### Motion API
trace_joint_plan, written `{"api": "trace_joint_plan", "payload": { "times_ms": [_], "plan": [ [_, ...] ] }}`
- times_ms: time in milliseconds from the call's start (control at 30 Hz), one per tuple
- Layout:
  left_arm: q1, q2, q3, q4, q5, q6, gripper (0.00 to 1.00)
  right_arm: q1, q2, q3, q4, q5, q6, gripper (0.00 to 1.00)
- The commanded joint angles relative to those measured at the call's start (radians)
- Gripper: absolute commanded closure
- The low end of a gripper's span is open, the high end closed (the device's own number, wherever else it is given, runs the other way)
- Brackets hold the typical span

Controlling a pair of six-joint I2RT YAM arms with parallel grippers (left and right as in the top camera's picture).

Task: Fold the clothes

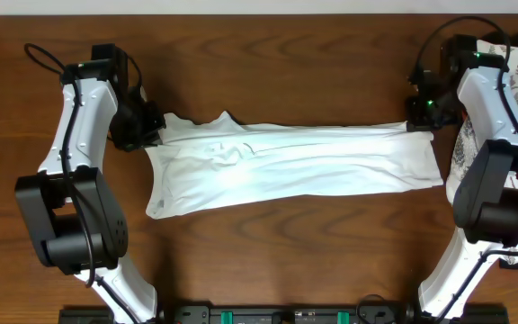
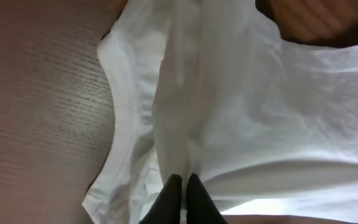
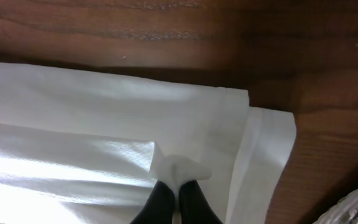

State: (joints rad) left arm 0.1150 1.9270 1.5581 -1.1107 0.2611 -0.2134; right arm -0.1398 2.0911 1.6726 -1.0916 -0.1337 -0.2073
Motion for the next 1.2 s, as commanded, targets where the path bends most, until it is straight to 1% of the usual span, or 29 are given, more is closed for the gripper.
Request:
{"api": "trace_joint_plan", "payload": {
  "times_ms": [0, 233, 267, 300, 500, 767, 967, 1033, 1100, 1133, 1167],
  "plan": [
    [0.004, 0.001, -0.006, -0.024, -0.032, -0.01, 0.94, 0.001, -0.041, 0.013, -0.001, 0.017, 0.012, 0.99],
    [0.004, 0.001, -0.006, -0.077, -0.032, -0.01, 0.94, 0.023, -0.041, -0.02, -0.012, 0.018, 0.012, 0.99],
    [0.004, 0.001, -0.006, -0.089, -0.032, -0.01, 0.93, 0.024, -0.041, -0.027, -0.023, 0.018, 0.013, 0.99],
    [0.004, 0.001, -0.006, -0.098, -0.032, -0.01, 0.94, 0.023, -0.041, -0.034, -0.03, 0.018, 0.021, 0.99],
    [0.003, 0.001, -0.016, -0.124, -0.032, -0.01, 0.94, 0.022, -0.041, -0.073, -0.051, 0.018, 0.027, 0.99],
    [0.003, 0.001, -0.121, -0.084, -0.032, -0.01, 0.94, 0.023, -0.041, -0.149, -0.016, 0.025, 0.05, 0.99],
    [0.003, 0.001, -0.131, -0.078, -0.034, -0.009, 0.94, 0.023, -0.041, -0.172, 0.0, 0.025, 0.05, 0.98],
    [0.003, 0.001, -0.131, -0.077, -0.063, -0.009, 0.9, 0.023, -0.041, -0.172, 0.0, 0.025, 0.05, 0.95],
    [0.004, 0.001, -0.125, -0.078, -0.09, -0.009, 0.89, 0.023, -0.041, -0.172, 0.0, 0.025, 0.05, 0.92],
    [0.004, 0.001, -0.121, -0.078, -0.09, -0.009, 0.88, 0.023, -0.041, -0.172, 0.0, 0.025, 0.05, 0.88],
    [0.004, 0.001, -0.115, -0.078, -0.09, -0.009, 0.83, 0.023, -0.041, -0.172, 0.0, 0.025, 0.05, 0.8]
  ]
}}
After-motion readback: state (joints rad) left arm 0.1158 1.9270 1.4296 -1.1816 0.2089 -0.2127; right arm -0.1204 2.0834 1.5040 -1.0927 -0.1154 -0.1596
